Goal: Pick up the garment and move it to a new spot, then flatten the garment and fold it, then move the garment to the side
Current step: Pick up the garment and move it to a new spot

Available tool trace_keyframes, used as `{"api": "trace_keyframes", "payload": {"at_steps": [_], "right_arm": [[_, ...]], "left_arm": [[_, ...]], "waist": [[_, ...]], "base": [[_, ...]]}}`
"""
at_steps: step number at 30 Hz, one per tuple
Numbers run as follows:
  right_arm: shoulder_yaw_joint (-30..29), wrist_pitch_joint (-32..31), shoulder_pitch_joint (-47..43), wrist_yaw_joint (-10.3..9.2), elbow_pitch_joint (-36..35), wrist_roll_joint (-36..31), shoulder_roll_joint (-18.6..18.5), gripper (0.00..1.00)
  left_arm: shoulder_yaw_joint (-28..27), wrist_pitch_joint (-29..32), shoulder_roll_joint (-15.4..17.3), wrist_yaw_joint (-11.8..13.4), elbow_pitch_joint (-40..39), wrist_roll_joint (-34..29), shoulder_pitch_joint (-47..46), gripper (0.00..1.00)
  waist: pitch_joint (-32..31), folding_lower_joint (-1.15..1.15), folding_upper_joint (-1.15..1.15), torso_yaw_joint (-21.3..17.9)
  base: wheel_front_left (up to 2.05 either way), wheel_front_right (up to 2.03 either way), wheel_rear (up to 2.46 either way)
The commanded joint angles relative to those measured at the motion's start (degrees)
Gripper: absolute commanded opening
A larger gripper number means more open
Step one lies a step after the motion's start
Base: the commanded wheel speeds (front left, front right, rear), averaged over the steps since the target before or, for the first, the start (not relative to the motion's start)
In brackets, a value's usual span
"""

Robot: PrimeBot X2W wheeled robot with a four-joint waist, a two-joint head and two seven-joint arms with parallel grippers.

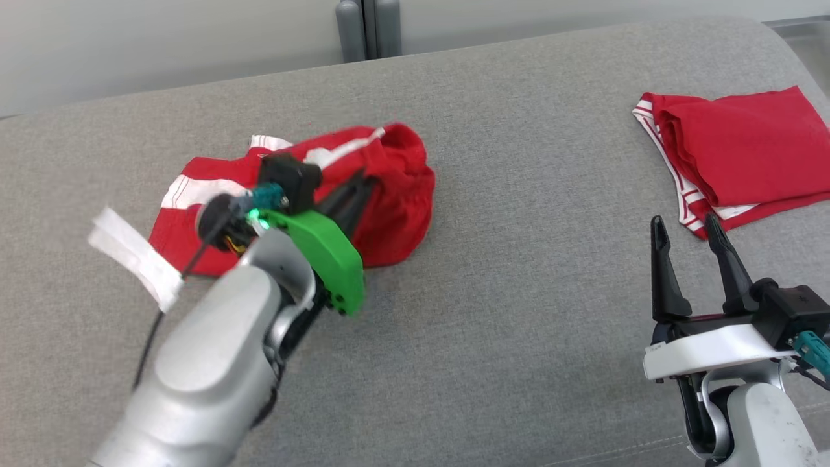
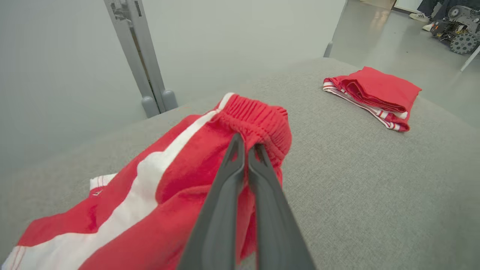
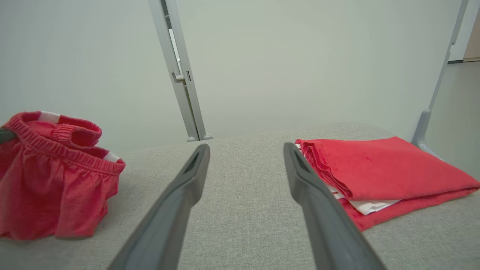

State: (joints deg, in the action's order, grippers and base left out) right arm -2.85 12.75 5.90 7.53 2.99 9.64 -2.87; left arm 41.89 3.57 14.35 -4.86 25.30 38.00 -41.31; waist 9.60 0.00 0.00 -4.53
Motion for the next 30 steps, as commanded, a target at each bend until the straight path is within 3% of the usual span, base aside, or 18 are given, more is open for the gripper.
{"api": "trace_keyframes", "payload": {"at_steps": [1,9,16,23,24,25,26,27,30], "right_arm": [[0.1,0.6,-0.4,-0.09,0.3,0.3,0.0,1.00],[1.1,1.0,1.1,-0.09,1.7,0.7,-0.1,1.00],[1.9,1.4,1.7,-0.09,3.6,1.0,-0.1,1.00],[2.7,1.7,2.5,-0.09,5.3,0.9,-0.1,1.00],[2.9,1.7,2.6,-0.09,5.6,0.9,-0.1,1.00],[3.0,1.7,2.6,-0.09,5.9,0.9,-0.1,1.00],[3.1,1.8,2.7,-0.09,6.0,1.0,-0.1,1.00],[3.2,1.8,2.7,-0.09,6.1,1.0,-0.1,1.00],[3.1,1.9,2.5,-0.09,6.4,0.9,-0.1,1.00]], "left_arm": [[0.3,-1.8,-1.2,0.8,0.9,0.4,2.5,0.00],[3.6,-10.6,-7.9,2.8,7.6,-1.2,9.5,0.00],[5.5,-15.4,-10.7,4.1,10.4,-1.3,10.9,0.00],[7.4,-17.7,-11.5,5.9,9.4,0.4,8.9,0.00],[7.9,-17.8,-11.5,6.2,8.9,0.9,8.7,0.09],[8.4,-17.9,-11.4,6.6,8.5,1.4,8.6,0.42],[8.8,-18.0,-11.4,6.9,8.3,1.8,8.5,0.66],[9.2,-18.2,-11.4,7.1,8.0,2.2,8.5,1.00],[9.6,-18.5,-11.4,8.0,7.3,2.2,8.0,1.00]], "waist": [[0.5,0.00,0.00,-0.7],[1.4,0.00,0.00,-1.0],[1.6,0.00,0.00,-0.2],[0.8,0.00,0.00,0.3],[0.6,0.00,0.00,0.3],[0.5,0.00,0.00,0.3],[0.4,0.00,0.00,0.4],[0.3,0.00,0.00,0.4],[0.1,0.00,0.00,0.6]], "base": [[0.00,0.00,0.00],[0.00,0.00,0.00],[0.00,0.00,0.00],[0.00,0.00,0.00],[0.00,0.00,0.00],[0.00,0.00,0.00],[0.00,0.00,0.00],[0.00,0.00,0.00],[0.00,0.00,0.00]]}}
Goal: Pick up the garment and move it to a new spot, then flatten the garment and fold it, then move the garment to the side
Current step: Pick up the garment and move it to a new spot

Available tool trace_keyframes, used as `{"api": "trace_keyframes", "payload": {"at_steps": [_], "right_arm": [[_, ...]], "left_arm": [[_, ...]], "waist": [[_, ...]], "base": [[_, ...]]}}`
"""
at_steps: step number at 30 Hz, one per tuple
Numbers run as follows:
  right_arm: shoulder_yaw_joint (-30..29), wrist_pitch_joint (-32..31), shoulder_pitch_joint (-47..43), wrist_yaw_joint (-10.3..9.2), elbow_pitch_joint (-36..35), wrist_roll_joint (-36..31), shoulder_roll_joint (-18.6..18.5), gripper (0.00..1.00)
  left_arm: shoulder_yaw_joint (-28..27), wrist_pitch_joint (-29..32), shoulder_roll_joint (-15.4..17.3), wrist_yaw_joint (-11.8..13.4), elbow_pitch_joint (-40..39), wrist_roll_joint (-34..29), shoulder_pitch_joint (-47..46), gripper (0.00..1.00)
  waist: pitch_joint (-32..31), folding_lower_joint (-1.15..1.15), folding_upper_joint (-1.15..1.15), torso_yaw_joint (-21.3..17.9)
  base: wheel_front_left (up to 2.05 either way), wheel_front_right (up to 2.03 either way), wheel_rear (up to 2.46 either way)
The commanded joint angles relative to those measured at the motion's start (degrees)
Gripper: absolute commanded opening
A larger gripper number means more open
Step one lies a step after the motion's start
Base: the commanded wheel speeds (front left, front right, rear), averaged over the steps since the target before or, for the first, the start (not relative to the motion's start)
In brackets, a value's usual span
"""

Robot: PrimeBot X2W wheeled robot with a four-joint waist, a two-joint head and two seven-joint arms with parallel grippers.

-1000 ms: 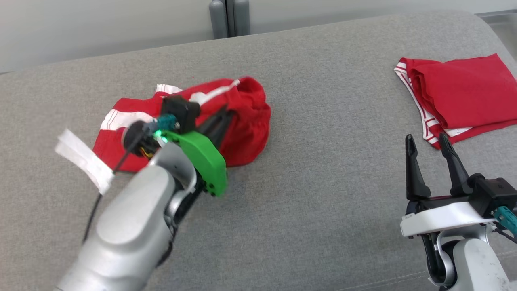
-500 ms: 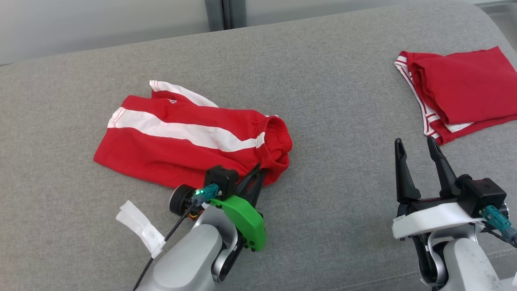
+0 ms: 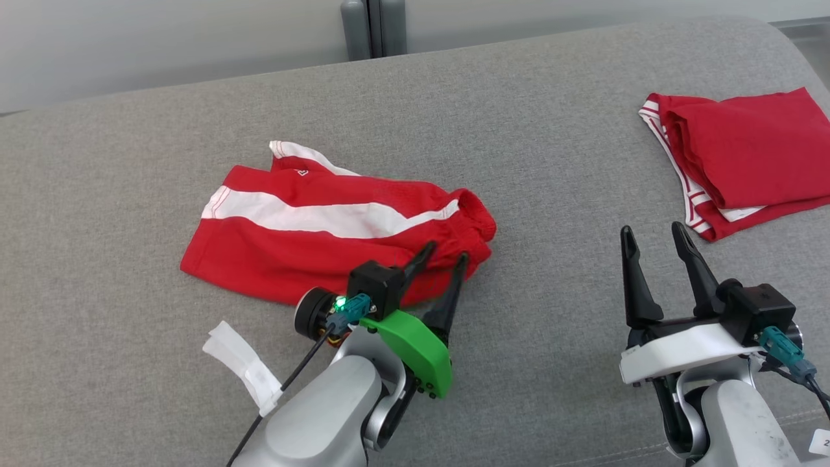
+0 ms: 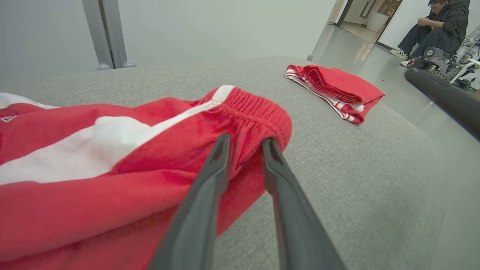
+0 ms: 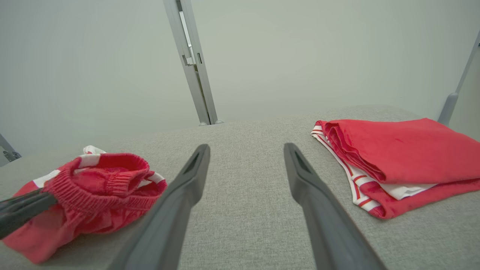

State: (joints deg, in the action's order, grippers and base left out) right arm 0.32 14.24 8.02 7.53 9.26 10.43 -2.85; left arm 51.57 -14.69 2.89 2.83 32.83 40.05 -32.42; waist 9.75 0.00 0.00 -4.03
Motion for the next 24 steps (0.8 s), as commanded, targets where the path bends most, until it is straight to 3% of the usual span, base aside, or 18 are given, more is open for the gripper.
{"api": "trace_keyframes", "payload": {"at_steps": [1,6,17,24], "right_arm": [[-0.2,0.5,0.3,-0.09,0.1,0.1,-0.1,1.00],[-1.1,0.5,-0.5,-0.09,0.0,-0.5,-0.1,1.00],[-0.2,-0.5,-1.6,-0.09,-0.5,-0.6,-0.1,1.00],[1.1,-0.3,-1.7,-0.09,0.1,0.1,-0.1,1.00]], "left_arm": [[-0.2,-0.3,0.0,0.4,-0.5,0.1,-1.0,1.00],[-2.6,-0.5,0.5,1.4,-3.3,-1.5,-1.3,1.00],[-11.8,-0.5,7.2,4.4,-10.0,-4.5,6.0,1.00],[-19.0,-0.5,9.2,5.4,-13.7,-6.4,12.8,1.00]], "waist": [[-0.1,0.00,0.00,0.2],[-0.7,0.00,0.00,1.0],[-1.2,0.00,0.00,2.3],[-1.2,0.00,0.00,2.4]], "base": [[0.00,0.00,0.00],[0.00,0.00,0.00],[0.00,0.00,0.00],[0.00,0.00,0.00]]}}
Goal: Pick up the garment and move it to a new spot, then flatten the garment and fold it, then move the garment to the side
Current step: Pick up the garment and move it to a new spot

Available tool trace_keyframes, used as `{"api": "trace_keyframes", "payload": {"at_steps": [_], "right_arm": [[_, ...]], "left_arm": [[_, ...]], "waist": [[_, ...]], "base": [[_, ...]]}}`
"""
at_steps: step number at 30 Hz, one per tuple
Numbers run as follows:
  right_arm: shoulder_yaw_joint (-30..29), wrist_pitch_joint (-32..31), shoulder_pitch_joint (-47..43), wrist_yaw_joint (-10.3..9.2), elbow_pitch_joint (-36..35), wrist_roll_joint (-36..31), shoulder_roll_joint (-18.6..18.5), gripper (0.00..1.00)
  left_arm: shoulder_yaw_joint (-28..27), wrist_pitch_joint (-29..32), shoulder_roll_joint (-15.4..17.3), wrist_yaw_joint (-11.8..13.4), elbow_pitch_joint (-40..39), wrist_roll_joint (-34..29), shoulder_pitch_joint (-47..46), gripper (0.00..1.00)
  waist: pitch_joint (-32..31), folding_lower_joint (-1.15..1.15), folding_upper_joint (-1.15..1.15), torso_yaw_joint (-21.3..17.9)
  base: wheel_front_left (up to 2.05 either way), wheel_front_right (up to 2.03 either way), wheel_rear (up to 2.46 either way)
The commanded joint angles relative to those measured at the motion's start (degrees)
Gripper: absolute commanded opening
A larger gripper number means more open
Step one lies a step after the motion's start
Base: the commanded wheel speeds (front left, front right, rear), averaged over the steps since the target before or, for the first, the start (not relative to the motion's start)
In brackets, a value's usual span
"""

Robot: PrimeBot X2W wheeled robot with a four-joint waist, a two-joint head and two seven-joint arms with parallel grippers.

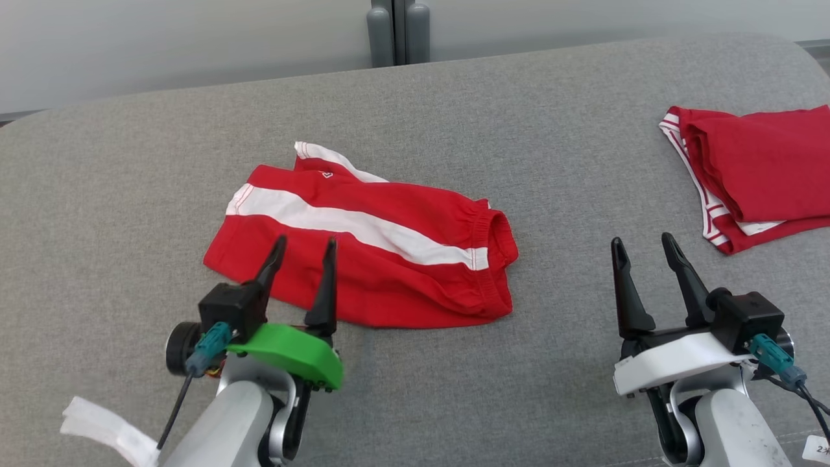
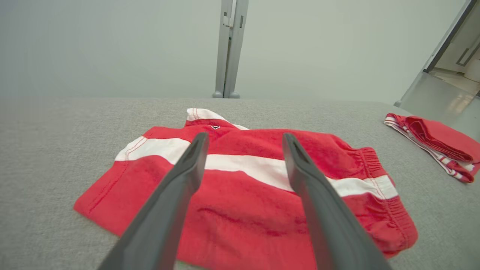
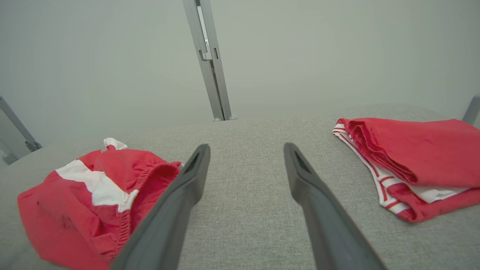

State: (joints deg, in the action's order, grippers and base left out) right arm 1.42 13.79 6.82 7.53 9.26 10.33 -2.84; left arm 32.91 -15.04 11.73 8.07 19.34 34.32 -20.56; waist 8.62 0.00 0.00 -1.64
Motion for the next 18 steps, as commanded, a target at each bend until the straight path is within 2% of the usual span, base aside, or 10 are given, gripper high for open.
{"api": "trace_keyframes", "payload": {"at_steps": [1,9,18], "right_arm": [[0.1,0.2,-0.5,-0.09,0.2,0.2,-0.1,1.00],[0.2,0.8,-0.8,-0.09,1.5,0.8,-0.1,1.00],[1.0,1.1,-2.2,-0.09,2.9,1.4,-0.1,1.00]], "left_arm": [[-1.7,-0.2,0.4,0.3,-1.0,-1.1,2.2,1.00],[-12.0,-0.2,-0.5,0.7,-6.4,-5.1,11.5,1.00],[-19.9,-0.2,-2.5,-0.4,-10.5,-8.6,19.8,1.00]], "waist": [[-0.1,0.00,0.00,0.0],[-1.8,0.00,0.00,-0.3],[-5.0,0.00,0.00,0.4]], "base": [[0.00,0.00,0.00],[0.00,0.00,0.00],[0.00,0.00,0.00]]}}
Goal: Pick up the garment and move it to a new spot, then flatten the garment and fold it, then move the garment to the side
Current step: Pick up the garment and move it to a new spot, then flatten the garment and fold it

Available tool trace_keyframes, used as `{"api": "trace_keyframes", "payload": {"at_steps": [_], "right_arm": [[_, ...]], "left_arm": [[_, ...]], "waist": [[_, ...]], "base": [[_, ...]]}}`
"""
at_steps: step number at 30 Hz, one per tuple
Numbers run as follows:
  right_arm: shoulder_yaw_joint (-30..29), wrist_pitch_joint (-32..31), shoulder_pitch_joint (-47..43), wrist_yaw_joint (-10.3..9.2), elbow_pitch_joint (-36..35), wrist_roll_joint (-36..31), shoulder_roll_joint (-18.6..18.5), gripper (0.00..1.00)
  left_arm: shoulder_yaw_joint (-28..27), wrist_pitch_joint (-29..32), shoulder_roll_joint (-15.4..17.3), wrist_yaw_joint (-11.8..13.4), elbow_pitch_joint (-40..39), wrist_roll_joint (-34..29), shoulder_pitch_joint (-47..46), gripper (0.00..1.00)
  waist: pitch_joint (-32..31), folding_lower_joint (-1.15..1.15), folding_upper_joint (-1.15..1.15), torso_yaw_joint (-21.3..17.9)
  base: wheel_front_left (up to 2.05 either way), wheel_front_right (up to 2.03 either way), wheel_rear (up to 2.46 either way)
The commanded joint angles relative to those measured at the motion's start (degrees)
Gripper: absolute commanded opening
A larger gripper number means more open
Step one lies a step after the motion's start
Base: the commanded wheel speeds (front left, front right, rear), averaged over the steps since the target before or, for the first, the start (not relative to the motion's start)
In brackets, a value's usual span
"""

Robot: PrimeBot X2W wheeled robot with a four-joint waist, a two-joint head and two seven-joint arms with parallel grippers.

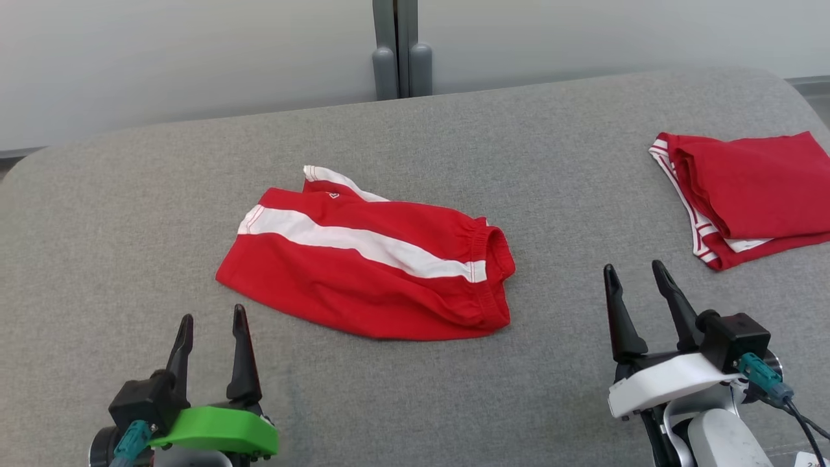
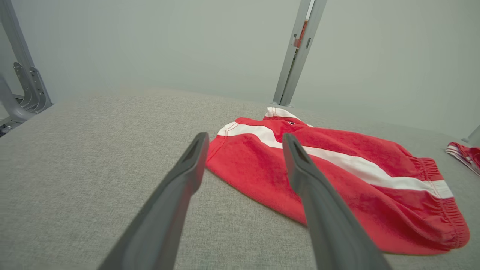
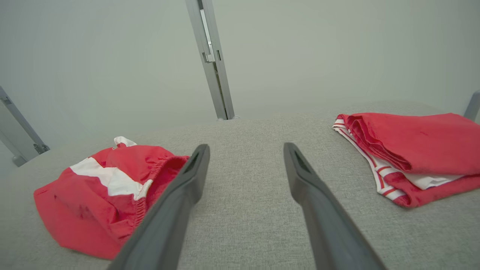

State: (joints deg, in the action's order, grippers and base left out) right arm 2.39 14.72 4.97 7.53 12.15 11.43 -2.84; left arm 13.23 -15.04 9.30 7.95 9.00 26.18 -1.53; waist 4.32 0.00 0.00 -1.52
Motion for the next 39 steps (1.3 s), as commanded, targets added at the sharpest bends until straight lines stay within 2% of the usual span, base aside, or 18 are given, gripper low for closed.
{"api": "trace_keyframes", "payload": {"at_steps": [1,12,27,30,39], "right_arm": [[0.3,0.2,-0.6,-0.09,0.3,0.5,-0.1,1.00],[2.3,0.5,-1.1,-0.09,3.4,1.5,-0.1,1.00],[3.4,-0.1,0.0,-0.09,5.4,0.0,-0.1,1.00],[5.1,-2.4,1.6,-0.09,5.3,2.2,-0.1,1.00],[8.9,-11.9,9.1,-0.09,8.9,0.3,-0.1,1.00]], "left_arm": [[-1.0,-0.2,-0.4,-0.4,-0.3,-0.7,1.3,1.00],[-3.7,-0.2,-2.1,-2.9,1.2,-3.6,3.6,1.00],[-4.6,-0.2,-3.5,-4.6,2.1,-5.5,3.2,1.00],[-4.6,-0.2,-3.7,-4.9,2.2,-5.8,2.7,1.00],[-4.0,-0.2,-4.8,-5.7,3.2,-6.4,0.3,1.00]], "waist": [[-1.1,0.00,0.00,0.4],[-3.0,0.00,0.00,0.9],[-2.7,0.00,0.00,1.8],[-2.1,0.00,0.00,2.6],[1.0,0.00,0.00,6.3]], "base": [[0.00,0.00,0.00],[0.00,0.00,0.00],[0.00,0.00,0.00],[0.00,0.00,0.00],[0.00,0.00,0.00]]}}
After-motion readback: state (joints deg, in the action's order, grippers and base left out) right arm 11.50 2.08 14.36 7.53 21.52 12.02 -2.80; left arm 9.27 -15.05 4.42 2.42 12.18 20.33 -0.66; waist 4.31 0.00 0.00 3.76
